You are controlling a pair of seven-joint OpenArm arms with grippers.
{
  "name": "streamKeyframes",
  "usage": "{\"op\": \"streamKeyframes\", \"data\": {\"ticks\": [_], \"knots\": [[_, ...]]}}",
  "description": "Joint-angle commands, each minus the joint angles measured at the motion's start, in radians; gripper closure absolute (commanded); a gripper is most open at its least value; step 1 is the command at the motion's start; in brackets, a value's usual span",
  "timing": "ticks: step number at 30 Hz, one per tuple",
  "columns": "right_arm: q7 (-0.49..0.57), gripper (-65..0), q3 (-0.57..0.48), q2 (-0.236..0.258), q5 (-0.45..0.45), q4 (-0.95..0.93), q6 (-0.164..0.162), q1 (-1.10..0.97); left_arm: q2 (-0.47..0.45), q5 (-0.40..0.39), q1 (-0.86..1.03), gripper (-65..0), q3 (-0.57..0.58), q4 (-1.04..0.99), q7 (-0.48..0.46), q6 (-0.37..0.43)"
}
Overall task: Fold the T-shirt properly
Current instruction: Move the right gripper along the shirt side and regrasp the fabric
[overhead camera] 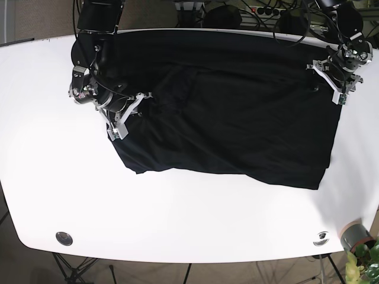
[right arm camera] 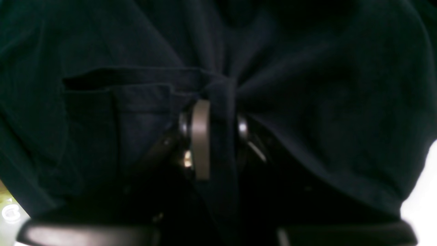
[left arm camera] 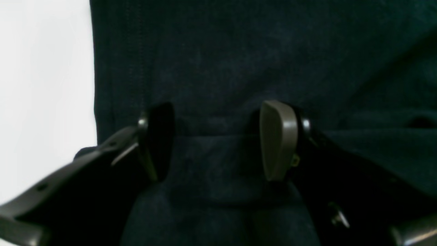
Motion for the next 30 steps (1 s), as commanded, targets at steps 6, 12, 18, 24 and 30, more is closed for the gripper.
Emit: {"op": "streamKeyframes", "data": {"ticks": [6, 12, 18, 24, 30], "knots": [[0.015, -6.8, 0.000, 0.007, 0.015, 0.027, 0.003, 0.020, -0.017, 0.001, -0.002, -37.2, -0.004, 0.009, -0.007, 0.000], [0.015, -15.2, 0.000, 0.007, 0.015, 0.082, 0.003, 0.018, -0.017, 0.001, -0.002, -37.2, -0.004, 0.009, -0.007, 0.000], [0.015, -25.2, 0.000, 0.009, 0.013, 0.081, 0.003, 0.020, -0.017, 0.001, -0.002, -37.2, -0.004, 0.009, -0.007, 0.000], [0.015, -14.7, 0.000, 0.009, 0.007, 0.079, 0.003, 0.020, -0.017, 0.001, -0.002, -37.2, -0.004, 0.009, -0.007, 0.000], [0.015, -3.0, -0.001, 0.009, 0.007, 0.079, 0.003, 0.020, -0.017, 0.001, -0.002, -37.2, -0.004, 0.009, -0.007, 0.000]]}}
